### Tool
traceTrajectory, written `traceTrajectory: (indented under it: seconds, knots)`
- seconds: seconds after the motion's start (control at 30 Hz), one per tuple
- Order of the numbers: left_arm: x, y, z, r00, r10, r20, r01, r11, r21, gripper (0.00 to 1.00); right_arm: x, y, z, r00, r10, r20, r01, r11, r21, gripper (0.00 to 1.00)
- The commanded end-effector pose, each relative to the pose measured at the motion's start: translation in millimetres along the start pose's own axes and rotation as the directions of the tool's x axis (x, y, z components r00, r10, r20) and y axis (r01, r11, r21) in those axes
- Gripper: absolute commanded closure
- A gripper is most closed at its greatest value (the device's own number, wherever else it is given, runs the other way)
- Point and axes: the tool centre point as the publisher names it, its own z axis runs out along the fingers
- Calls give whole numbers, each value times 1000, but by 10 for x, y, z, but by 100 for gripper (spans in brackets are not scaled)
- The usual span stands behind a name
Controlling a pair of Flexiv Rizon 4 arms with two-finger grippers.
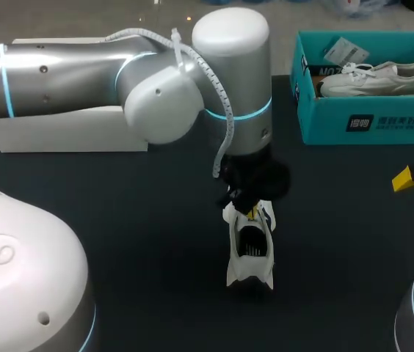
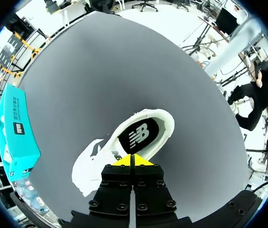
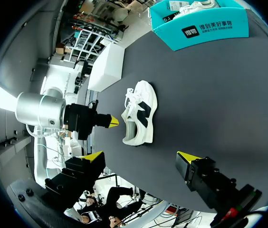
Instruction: Take the shoe out of the shoebox, open the shoe tongue, remove and reinsert the insole, then place the shoe into the shoebox
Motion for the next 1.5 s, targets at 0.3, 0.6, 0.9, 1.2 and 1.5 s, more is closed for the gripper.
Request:
traceTrajectory:
  seconds: [0.3, 0.6, 0.9, 1.2, 1.5]
  knots:
    - [61, -324, -70, 588, -805, 78, 807, 591, 14, 100, 6, -93, -14, 1000, 1, 3, -1, 997, -75, 0]
    - [380, -325, -16, 652, -758, 34, 758, 650, -60, 100, 6, -93, -14, 1000, 1, 3, -1, 997, -75, 0]
    - [590, -258, 26, 752, -659, 25, 660, 752, -13, 100, 6, -93, -14, 1000, 1, 3, -1, 997, -75, 0]
    - [676, -320, 208, 850, -527, -12, 526, 850, -29, 37, 6, -93, -14, 1000, 1, 3, -1, 997, -75, 0]
    - [613, -442, 383, 873, -483, 65, 487, 869, -84, 0, 6, -93, -14, 1000, 1, 3, -1, 997, -75, 0]
